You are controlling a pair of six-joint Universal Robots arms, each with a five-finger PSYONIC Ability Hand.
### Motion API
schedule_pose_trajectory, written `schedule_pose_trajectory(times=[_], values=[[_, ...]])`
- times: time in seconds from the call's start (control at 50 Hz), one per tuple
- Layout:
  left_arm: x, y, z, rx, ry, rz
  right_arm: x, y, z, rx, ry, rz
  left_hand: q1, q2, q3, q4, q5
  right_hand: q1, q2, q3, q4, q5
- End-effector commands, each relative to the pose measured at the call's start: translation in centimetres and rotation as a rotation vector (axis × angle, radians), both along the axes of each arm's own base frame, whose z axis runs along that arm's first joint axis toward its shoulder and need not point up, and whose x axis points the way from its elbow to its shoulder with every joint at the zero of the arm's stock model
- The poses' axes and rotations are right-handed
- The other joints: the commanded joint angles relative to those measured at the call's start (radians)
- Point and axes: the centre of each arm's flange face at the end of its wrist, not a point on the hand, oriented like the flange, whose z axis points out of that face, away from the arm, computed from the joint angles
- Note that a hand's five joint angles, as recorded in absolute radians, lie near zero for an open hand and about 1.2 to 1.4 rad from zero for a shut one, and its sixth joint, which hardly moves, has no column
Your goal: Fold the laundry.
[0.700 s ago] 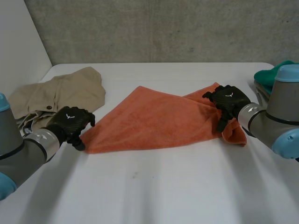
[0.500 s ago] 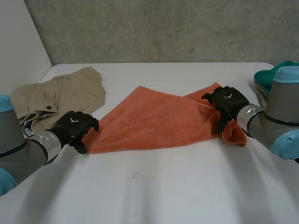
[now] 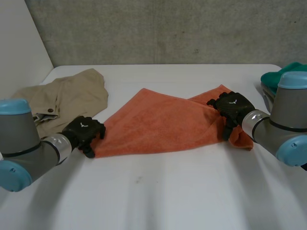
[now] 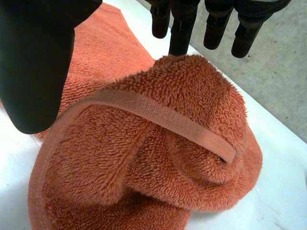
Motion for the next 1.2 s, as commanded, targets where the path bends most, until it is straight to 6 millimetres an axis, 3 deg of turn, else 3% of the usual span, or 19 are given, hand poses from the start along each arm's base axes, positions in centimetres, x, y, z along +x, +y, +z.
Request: schedule_pose_trajectory(times=[0.02,0.12,0.16,0.3,0.38,0.42,0.46,0.48,0.54,0.56,0.62,0.68,0.76,0.82,0.88,0.94,1.02,1.12,1.2], values=[[-0.5,-0.8,0.0,-0.022,-0.007,-0.006,0.0,0.0,-0.1,-0.001,0.002,-0.002,0.178,0.185,0.185,0.180,0.182,-0.048,-0.323,-0.036,-0.038,-0.043],[-0.9,-1.0,0.1,-0.023,-0.008,-0.013,-0.1,0.1,-0.1,-0.003,0.003,-0.003,0.465,0.472,0.472,0.467,0.470,-0.048,-0.323,-0.036,-0.038,-0.043],[-1.1,-1.1,0.2,-0.023,-0.008,-0.019,-0.1,0.1,0.1,-0.005,-0.003,-0.005,0.740,0.746,0.747,0.742,0.744,-0.048,-0.323,-0.036,-0.038,-0.043],[-2.1,-1.0,1.6,-0.041,-0.005,-0.038,0.2,0.3,0.0,0.010,-0.007,-0.004,0.742,0.748,0.748,0.744,0.746,-0.048,-0.323,-0.036,-0.038,-0.043],[-2.5,-0.8,4.2,-0.095,0.019,-0.039,0.3,0.2,-0.5,0.025,-0.007,-0.014,0.742,0.748,0.748,0.744,0.746,-0.048,-0.323,-0.036,-0.038,-0.043],[-3.0,-0.4,6.6,-0.148,0.052,-0.044,0.3,-0.1,-0.9,0.034,-0.001,-0.038,0.742,0.748,0.748,0.744,0.746,-0.045,-0.320,-0.033,-0.035,-0.041],[-3.2,0.0,8.3,-0.179,0.082,-0.039,0.1,-0.4,-1.2,0.034,0.013,-0.062,0.742,0.748,0.748,0.744,0.746,0.055,-0.221,0.067,0.064,0.059],[-3.4,0.5,10.0,-0.207,0.120,-0.032,-0.2,-0.8,-1.4,0.033,0.030,-0.093,0.742,0.748,0.748,0.744,0.746,0.221,-0.055,0.233,0.231,0.225],[-3.7,1.3,12.1,-0.236,0.173,-0.023,-0.7,-1.5,-1.3,0.015,0.054,-0.145,0.742,0.748,0.748,0.744,0.746,0.650,0.374,0.662,0.659,0.654],[-3.9,1.7,13.4,-0.252,0.208,-0.020,-0.9,-1.8,-1.0,0.002,0.066,-0.171,0.742,0.748,0.748,0.744,0.746,0.907,0.631,0.919,0.917,0.911],[-4.0,2.3,15.1,-0.280,0.248,-0.014,-1.3,-1.9,-0.5,-0.008,0.073,-0.199,0.742,0.748,0.748,0.744,0.746,1.174,0.898,1.186,1.184,1.178],[-3.9,3.0,17.7,-0.329,0.301,-0.007,-1.7,-1.8,1.0,-0.036,0.061,-0.207,0.742,0.748,0.748,0.744,0.746,1.174,0.899,1.186,1.184,1.179],[-3.5,4.3,21.4,-0.405,0.365,-0.001,-2.2,-1.1,4.9,-0.119,0.033,-0.203,0.742,0.748,0.748,0.744,0.746,1.174,0.899,1.186,1.184,1.179],[-3.0,5.7,24.6,-0.474,0.424,0.003,-2.3,-0.5,9.6,-0.250,-0.006,-0.178,0.742,0.748,0.748,0.744,0.746,1.174,0.899,1.186,1.184,1.179],[-2.0,7.5,28.3,-0.544,0.509,0.018,-2.4,0.0,15.6,-0.450,-0.063,-0.120,0.742,0.748,0.748,0.744,0.746,1.174,0.899,1.186,1.184,1.179],[-1.4,9.1,30.5,-0.585,0.572,0.021,-1.9,0.0,19.2,-0.583,-0.113,-0.050,0.742,0.748,0.748,0.744,0.746,1.174,0.899,1.186,1.184,1.179],[-1.0,10.5,31.7,-0.602,0.616,0.015,-1.0,-0.4,22.1,-0.690,-0.153,0.033,0.742,0.748,0.748,0.744,0.746,1.174,0.899,1.186,1.184,1.179],[-1.4,10.6,30.8,-0.560,0.621,0.011,0.6,-2.9,20.4,-0.659,-0.189,0.104,0.742,0.748,0.748,0.744,0.746,1.174,0.899,1.186,1.184,1.179],[-1.7,10.0,29.1,-0.507,0.600,0.028,2.7,-4.8,16.3,-0.568,-0.214,0.158,0.742,0.748,0.748,0.744,0.746,1.174,0.899,1.186,1.184,1.179]])
